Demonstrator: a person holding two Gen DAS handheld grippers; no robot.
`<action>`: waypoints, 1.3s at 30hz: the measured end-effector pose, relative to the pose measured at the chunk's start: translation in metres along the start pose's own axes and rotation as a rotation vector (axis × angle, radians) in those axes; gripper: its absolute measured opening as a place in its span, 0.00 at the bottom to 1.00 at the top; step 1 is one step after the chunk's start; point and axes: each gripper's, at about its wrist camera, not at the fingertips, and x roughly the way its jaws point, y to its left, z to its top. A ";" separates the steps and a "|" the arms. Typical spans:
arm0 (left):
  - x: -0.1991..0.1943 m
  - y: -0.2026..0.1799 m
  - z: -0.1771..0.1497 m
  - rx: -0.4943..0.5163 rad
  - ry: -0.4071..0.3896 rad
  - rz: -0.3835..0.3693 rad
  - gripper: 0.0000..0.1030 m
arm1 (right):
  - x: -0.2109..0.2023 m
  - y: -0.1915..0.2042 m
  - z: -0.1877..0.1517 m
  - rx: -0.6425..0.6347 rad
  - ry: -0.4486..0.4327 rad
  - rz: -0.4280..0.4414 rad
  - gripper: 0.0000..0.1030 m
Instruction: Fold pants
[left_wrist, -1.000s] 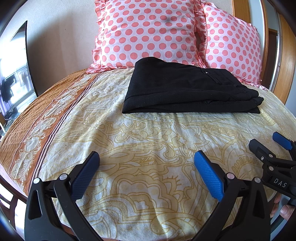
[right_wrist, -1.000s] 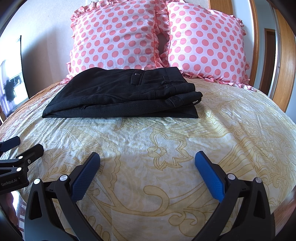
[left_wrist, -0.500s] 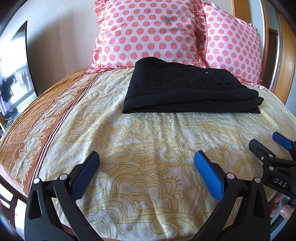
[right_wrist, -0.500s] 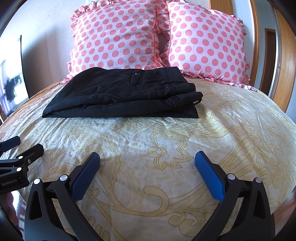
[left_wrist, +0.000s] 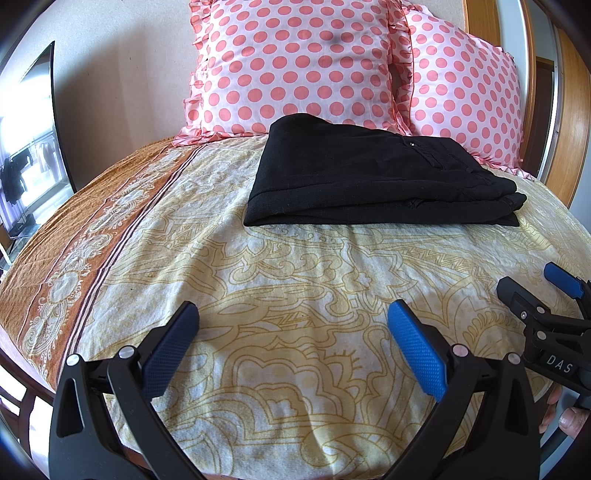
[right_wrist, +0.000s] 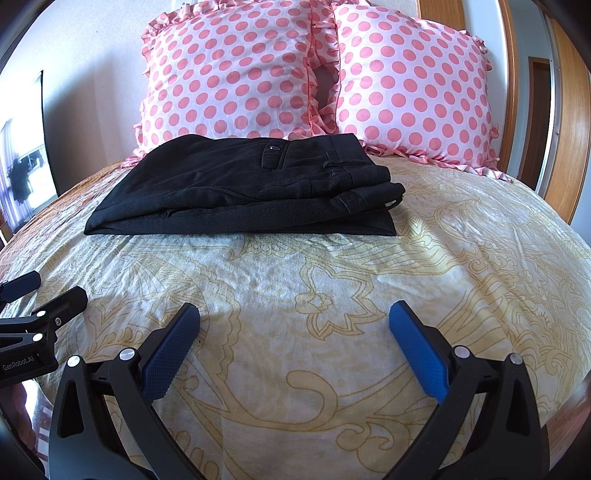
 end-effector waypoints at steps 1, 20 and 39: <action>0.000 0.000 0.000 0.000 0.000 0.000 0.98 | 0.000 0.000 0.000 0.000 0.000 0.000 0.99; 0.000 0.000 0.000 0.000 -0.001 0.000 0.98 | 0.000 0.000 0.000 0.000 -0.001 0.000 0.99; -0.002 0.000 0.000 0.007 -0.004 -0.008 0.98 | 0.000 0.000 0.000 0.001 -0.002 -0.001 0.99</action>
